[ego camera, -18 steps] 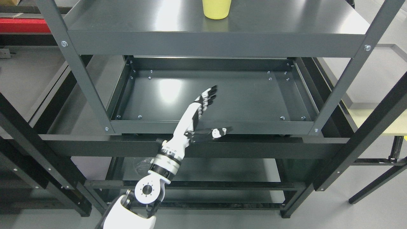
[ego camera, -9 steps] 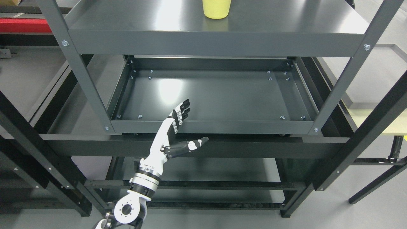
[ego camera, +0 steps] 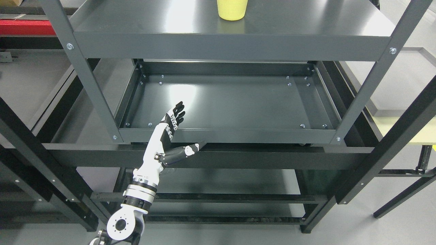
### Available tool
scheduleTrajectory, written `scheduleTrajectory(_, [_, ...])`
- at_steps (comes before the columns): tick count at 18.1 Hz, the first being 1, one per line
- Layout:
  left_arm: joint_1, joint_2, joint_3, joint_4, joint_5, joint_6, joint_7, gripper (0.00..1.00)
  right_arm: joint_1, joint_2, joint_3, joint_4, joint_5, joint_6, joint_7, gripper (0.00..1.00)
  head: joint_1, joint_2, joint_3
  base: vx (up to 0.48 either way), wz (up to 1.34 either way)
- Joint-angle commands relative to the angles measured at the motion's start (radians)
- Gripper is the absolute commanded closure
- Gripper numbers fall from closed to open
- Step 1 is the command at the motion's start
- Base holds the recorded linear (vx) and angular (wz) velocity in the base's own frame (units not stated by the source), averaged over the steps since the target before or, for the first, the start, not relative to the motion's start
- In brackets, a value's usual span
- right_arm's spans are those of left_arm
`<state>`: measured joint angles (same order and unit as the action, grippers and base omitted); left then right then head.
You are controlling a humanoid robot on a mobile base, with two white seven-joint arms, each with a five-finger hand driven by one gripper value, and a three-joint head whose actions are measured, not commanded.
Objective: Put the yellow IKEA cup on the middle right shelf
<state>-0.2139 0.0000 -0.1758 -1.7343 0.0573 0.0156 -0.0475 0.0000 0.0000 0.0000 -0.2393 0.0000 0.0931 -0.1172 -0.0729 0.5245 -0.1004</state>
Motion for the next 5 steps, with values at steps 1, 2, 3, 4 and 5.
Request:
scheduleTrajectory(1, [0.033,0.017,0.065,-0.041,-0.001,0.004,0.000,0.01,0.014,-0.017,0.017,0.000,-0.025,0.000,0.001,0.01,0.0000,0.000,0.000,0.000,0.00])
scheduleTrajectory(2, [0.036,0.017,0.067,-0.041,-0.001,0.004,0.000,0.01,0.014,-0.017,0.017,0.000,-0.025,0.000,0.001,0.01,0.0000,0.000,0.000,0.000,0.00])
scheduleTrajectory(3, [0.036,0.017,0.071,-0.041,-0.001,0.004,0.000,0.01,0.014,-0.017,0.017,0.000,-0.025,0.000,0.001,0.01,0.0000,0.000,0.000,0.000,0.00])
scheduleTrajectory(4, [0.036,0.017,0.073,-0.041,-0.001,0.004,-0.002,0.01,0.014,-0.017,0.017,0.000,-0.025,0.000,0.001,0.01,0.0000,0.000,0.000,0.000,0.00])
scheduleTrajectory(5, [0.036,0.017,0.075,-0.041,-0.001,0.004,0.000,0.01,0.014,-0.017,0.017,0.000,-0.025,0.000,0.001,0.01,0.0000,0.000,0.000,0.000,0.00])
